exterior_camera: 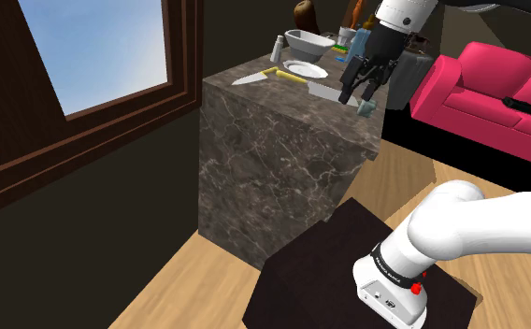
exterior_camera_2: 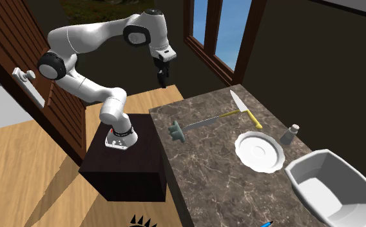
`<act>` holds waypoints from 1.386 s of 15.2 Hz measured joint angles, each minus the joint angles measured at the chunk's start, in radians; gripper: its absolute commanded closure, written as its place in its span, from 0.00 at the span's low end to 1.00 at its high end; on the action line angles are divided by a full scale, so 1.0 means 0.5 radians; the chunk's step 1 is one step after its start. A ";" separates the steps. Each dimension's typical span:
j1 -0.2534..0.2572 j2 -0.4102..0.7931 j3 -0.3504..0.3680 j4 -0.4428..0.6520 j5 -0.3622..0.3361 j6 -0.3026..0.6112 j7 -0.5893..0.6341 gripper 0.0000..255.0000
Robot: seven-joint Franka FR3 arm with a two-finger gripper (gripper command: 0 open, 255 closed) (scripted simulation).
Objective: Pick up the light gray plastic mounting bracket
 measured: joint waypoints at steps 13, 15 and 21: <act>0.017 0.172 -0.577 0.041 -0.404 0.074 -0.947 0.00; 0.026 0.239 -0.678 0.071 -0.464 0.110 -1.117 0.00; 0.080 0.521 -0.980 0.272 -0.585 0.203 -1.633 0.00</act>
